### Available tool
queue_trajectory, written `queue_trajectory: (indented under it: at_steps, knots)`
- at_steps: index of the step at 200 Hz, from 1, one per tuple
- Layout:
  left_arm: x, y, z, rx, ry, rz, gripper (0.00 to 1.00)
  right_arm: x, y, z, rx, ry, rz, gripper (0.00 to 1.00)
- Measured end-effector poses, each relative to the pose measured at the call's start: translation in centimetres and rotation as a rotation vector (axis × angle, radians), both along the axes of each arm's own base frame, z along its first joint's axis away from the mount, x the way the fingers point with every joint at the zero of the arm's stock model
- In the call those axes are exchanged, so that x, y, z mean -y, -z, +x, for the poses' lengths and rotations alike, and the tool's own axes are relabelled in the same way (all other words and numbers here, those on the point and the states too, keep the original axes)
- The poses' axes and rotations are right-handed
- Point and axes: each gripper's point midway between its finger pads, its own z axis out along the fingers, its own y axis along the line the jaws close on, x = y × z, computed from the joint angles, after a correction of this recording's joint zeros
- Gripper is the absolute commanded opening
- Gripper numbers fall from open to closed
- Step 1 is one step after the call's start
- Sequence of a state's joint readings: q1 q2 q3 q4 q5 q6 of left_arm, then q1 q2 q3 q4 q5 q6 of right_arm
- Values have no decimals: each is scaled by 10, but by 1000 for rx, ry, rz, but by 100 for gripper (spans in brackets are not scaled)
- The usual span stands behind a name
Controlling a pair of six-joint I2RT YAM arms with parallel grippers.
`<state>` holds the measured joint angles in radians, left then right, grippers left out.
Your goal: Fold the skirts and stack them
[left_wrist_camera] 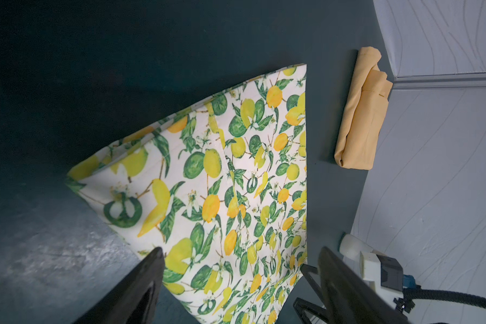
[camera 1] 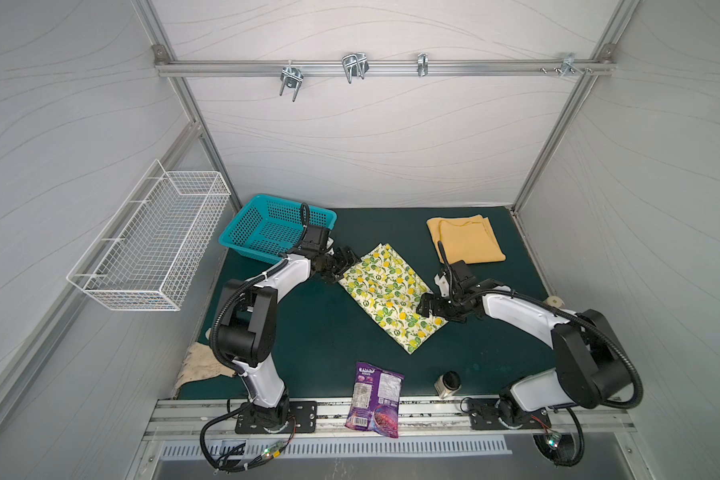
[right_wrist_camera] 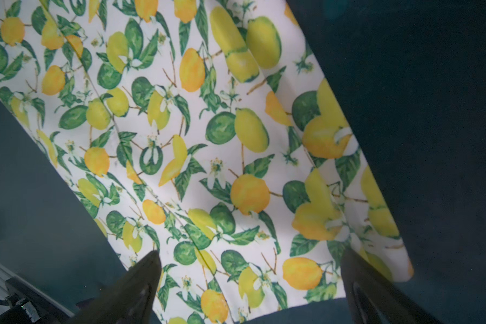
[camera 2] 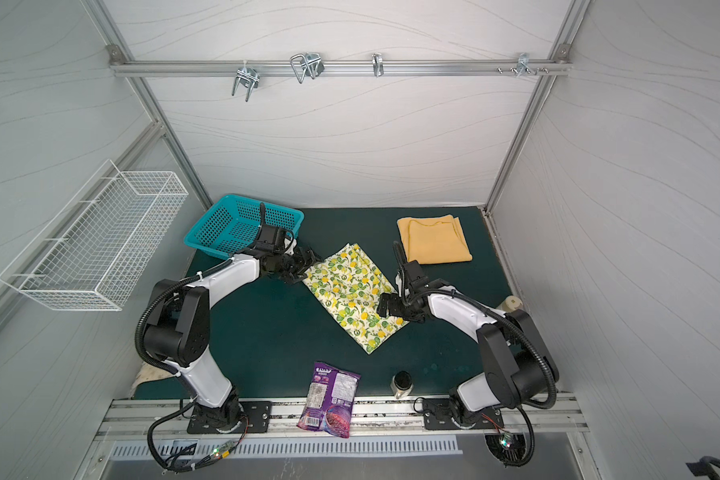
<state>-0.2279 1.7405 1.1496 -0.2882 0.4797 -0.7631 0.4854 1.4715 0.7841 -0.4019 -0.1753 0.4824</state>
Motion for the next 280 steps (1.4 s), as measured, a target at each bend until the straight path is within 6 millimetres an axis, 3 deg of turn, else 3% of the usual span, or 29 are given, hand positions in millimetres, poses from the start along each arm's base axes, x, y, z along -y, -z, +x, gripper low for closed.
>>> queue_trajectory:
  at_steps: [130,158,173,216,257,280]
  knots:
    - [6,2,2,22,3,-50,91,8,7,16,20,44,20,99]
    - [10,7,-6,8,13,-76,92,6,7,18,21,42,23,99]
    - [13,10,-14,-3,26,-93,98,6,7,18,23,42,24,99]
    - [26,5,-40,7,75,-146,99,6,7,19,22,42,23,99]
    - [32,9,-40,14,91,-181,99,6,7,19,23,41,24,99]
    - [34,24,-37,-8,90,-185,99,6,7,19,23,41,23,99]
